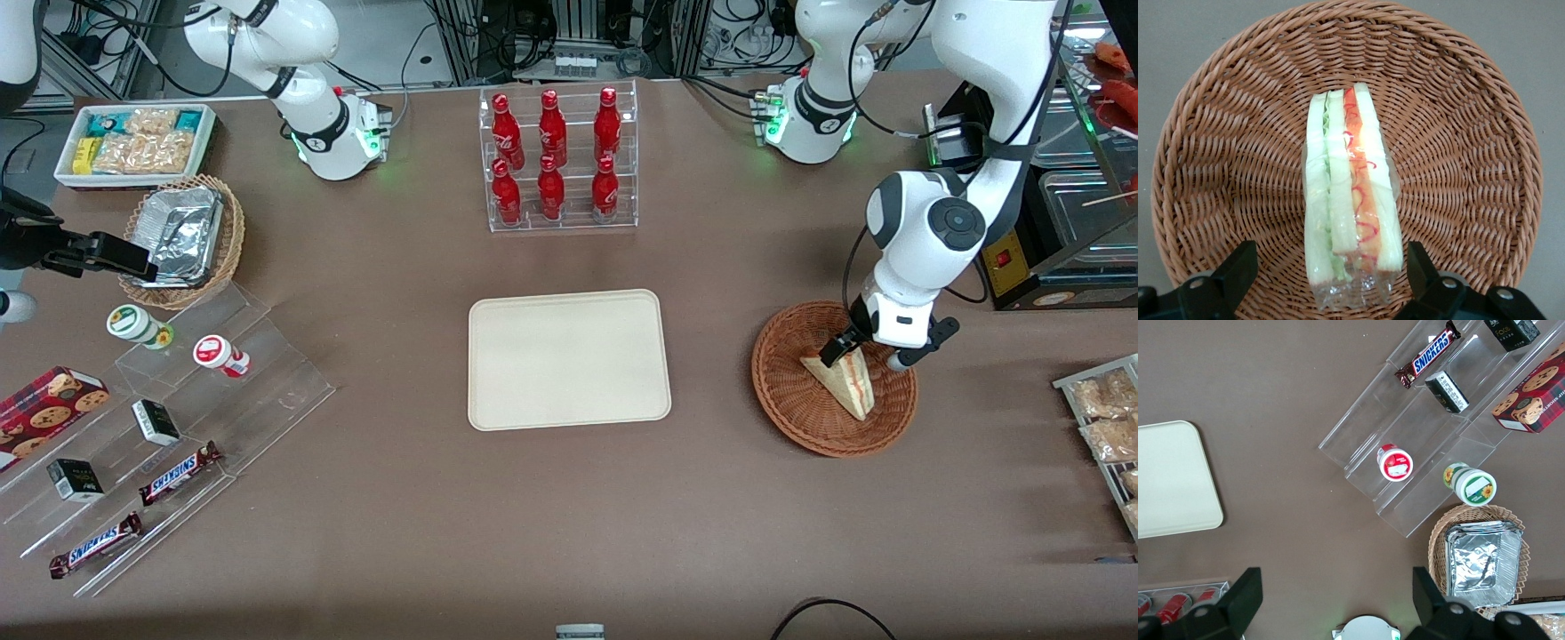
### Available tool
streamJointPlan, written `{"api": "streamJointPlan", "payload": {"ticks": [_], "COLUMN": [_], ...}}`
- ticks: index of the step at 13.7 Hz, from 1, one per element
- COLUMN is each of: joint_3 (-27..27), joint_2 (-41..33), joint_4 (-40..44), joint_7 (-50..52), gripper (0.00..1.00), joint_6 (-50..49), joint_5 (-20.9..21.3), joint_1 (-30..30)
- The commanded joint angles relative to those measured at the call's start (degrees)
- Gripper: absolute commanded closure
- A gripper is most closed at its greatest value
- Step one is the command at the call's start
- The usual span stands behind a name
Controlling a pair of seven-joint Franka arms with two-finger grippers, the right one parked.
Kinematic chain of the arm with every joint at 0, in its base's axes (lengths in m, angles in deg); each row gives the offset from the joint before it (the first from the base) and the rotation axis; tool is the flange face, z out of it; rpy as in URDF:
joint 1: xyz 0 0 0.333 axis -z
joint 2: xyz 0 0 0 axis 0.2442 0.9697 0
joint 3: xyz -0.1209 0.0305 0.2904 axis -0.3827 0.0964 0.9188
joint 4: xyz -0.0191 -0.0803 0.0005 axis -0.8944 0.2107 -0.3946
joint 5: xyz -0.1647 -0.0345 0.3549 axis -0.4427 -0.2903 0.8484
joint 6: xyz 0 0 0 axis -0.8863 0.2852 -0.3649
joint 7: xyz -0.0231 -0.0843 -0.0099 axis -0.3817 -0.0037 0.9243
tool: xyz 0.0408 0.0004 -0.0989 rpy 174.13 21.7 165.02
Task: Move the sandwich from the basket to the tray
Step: 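Lower the left gripper and close it on the wrapped sandwich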
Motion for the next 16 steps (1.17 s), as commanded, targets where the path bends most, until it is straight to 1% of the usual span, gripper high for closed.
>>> {"api": "streamJointPlan", "payload": {"ticks": [1,3,4,5,6,8,9,12,14,16], "joint_3": [0.1,0.2,0.2,0.2,0.3,0.3,0.3,0.3,0.1,-0.4], "joint_2": [1.6,1.9,1.9,1.9,2.3,2.4,2.4,0.9,-2.3,-6.0], "joint_4": [0.7,1.1,1.3,1.7,2.0,2.8,3.2,3.3,3.9,6.4], "joint_7": [1.5,1.3,1.3,1.3,1.0,0.9,0.9,0.8,0.8,1.0], "gripper": [0.03,0.07,0.12,0.24,0.55,0.99,1.0,1.0,1.0,1.0], "joint_6": [2.1,2.2,2.2,2.2,2.1,1.9,1.7,1.2,-3.6,-12.8], "joint_5": [0.7,0.7,0.8,0.8,0.8,0.9,1.1,1.2,1.6,5.4], "joint_1": [0.2,0.2,0.2,0.2,0.2,0.2,0.2,0.3,0.3,0.5]}}
